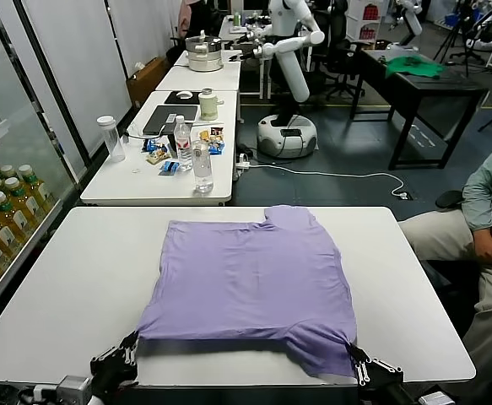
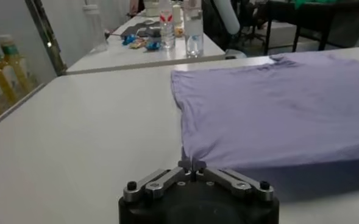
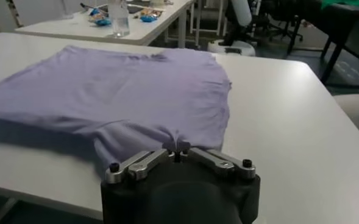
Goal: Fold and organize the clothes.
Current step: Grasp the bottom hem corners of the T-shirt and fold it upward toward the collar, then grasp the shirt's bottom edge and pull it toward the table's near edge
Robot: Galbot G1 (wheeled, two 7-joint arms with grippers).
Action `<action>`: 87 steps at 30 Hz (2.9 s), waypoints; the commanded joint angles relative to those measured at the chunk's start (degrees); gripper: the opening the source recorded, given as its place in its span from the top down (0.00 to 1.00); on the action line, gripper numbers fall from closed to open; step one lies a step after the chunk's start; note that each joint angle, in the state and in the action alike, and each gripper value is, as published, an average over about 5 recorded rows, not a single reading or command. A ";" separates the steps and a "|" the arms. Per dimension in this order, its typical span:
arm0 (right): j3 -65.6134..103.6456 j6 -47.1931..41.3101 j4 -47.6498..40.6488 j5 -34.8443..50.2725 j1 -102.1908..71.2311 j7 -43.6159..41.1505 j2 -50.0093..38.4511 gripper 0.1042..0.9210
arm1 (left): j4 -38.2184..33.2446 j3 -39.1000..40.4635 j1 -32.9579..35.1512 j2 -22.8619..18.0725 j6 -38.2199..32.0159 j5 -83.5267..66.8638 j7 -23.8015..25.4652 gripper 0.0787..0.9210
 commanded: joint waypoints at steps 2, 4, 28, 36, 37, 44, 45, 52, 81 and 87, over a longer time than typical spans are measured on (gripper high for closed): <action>-1.90 -2.13 -1.32 0.51 11.54 0.82 -0.27 0.99 | -0.23 -4.88 -3.80 -0.74 -2.15 -4.27 1.98 0.99; -3.90 -3.18 -2.96 0.50 15.86 1.08 -0.26 0.99 | 1.75 -3.52 -8.11 -0.62 -2.12 -4.15 3.56 0.99; -15.16 -7.81 -18.15 0.32 35.59 2.92 2.62 0.99 | 22.11 4.24 -30.52 0.89 0.74 -5.08 11.56 0.99; -16.69 -8.23 -20.73 0.25 37.51 3.27 3.32 0.99 | 26.29 6.21 -34.49 1.56 0.32 -2.52 12.36 0.99; -16.94 -8.40 -21.03 0.20 37.70 3.35 3.48 0.99 | 27.07 6.68 -35.13 1.68 0.21 -1.83 12.40 0.99; -19.12 -8.78 -23.32 -1.46 38.84 3.96 5.90 0.93 | 31.91 8.18 -37.98 1.48 -0.85 1.64 12.53 0.85; -18.79 -8.78 -23.29 -1.48 38.88 3.98 5.97 0.89 | 31.72 7.68 -37.70 1.74 -0.96 1.54 12.55 0.82; -11.55 -9.40 -18.35 0.70 33.45 3.78 3.19 0.64 | 22.31 0.70 -29.04 4.95 -0.12 -6.01 12.74 0.58; -15.21 -6.32 -20.50 2.49 27.22 4.77 6.70 0.51 | 19.11 5.60 -23.56 -3.69 7.34 -3.30 5.48 0.50; -11.05 -5.90 -16.54 4.41 24.54 4.32 4.53 0.72 | 15.37 4.47 -22.41 -3.16 7.31 -4.67 5.13 0.71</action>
